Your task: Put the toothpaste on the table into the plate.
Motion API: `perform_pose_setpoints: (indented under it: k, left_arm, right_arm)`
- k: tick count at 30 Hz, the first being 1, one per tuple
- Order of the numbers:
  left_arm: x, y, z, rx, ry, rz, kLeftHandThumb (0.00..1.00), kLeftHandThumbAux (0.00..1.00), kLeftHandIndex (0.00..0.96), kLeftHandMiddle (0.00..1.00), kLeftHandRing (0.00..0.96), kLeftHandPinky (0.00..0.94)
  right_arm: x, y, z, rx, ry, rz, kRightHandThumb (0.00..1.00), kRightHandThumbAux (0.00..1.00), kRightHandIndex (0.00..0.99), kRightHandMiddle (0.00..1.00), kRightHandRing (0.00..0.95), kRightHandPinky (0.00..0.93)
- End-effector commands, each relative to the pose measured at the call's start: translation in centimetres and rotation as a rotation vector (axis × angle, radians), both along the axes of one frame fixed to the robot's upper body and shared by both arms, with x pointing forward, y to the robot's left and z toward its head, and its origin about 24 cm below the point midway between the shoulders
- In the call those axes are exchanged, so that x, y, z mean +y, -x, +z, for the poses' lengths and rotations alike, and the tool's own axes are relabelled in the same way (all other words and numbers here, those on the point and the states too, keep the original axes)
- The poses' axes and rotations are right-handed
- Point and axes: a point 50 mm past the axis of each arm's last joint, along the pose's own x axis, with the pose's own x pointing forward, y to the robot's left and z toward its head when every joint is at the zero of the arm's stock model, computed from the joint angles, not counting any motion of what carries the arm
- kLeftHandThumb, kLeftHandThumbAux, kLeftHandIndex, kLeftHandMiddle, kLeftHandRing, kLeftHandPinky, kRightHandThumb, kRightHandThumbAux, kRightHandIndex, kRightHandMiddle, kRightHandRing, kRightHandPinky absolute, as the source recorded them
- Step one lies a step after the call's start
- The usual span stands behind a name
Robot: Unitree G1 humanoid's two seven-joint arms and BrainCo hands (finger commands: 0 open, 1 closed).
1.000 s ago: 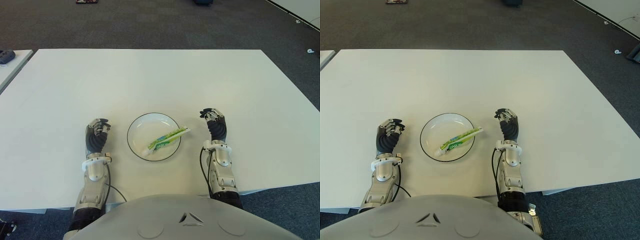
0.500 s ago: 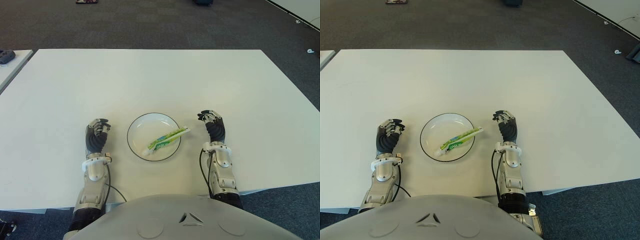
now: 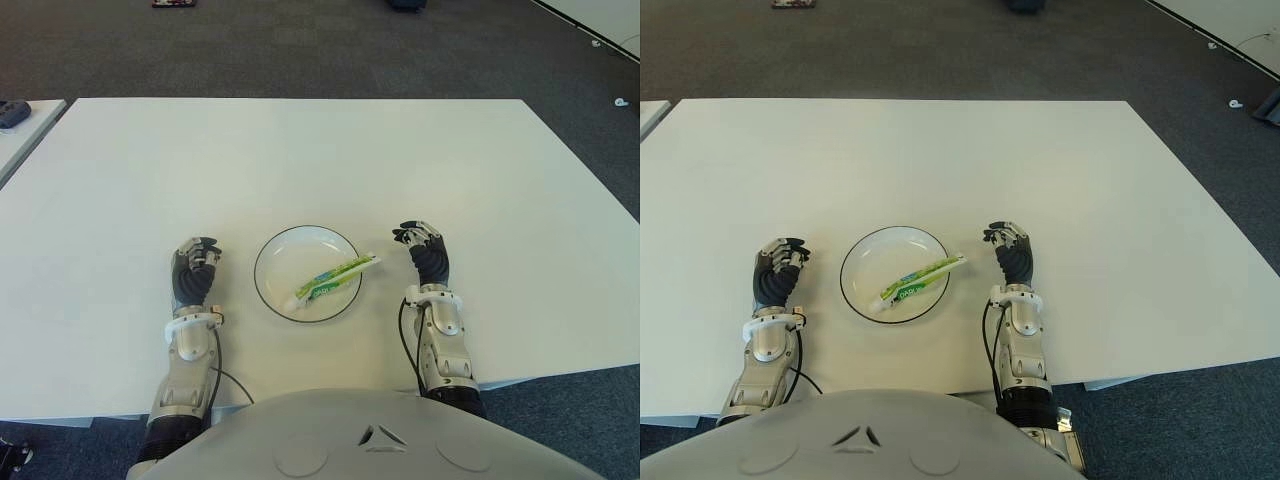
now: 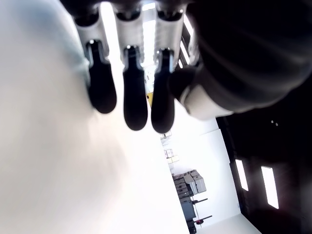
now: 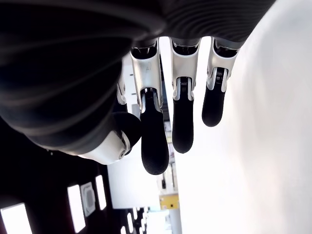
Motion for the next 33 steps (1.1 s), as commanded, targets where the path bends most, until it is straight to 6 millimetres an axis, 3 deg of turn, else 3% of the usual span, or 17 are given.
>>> perform_pose_setpoints:
  k: [1,33]
  left_arm:
    - [-0.16,0.27,-0.64,0.049,0.01,0.001,0.702,0.72,0.426,0.512,0.52,0.493]
    - [-0.19,0.4,-0.4,0.047,-0.029,-0.028,0.701,0.721,0.426,0.524,0.531,0.506]
  right_arm:
    - [0.23,0.15,-0.38,0.015,-0.02,0.006,0.709,0.727,0.437,0.614,0.586,0.577]
    - [0.7,0.35,0.2,0.003,0.064,0.072,0.708,0.727,0.434,0.547,0.542,0.547]
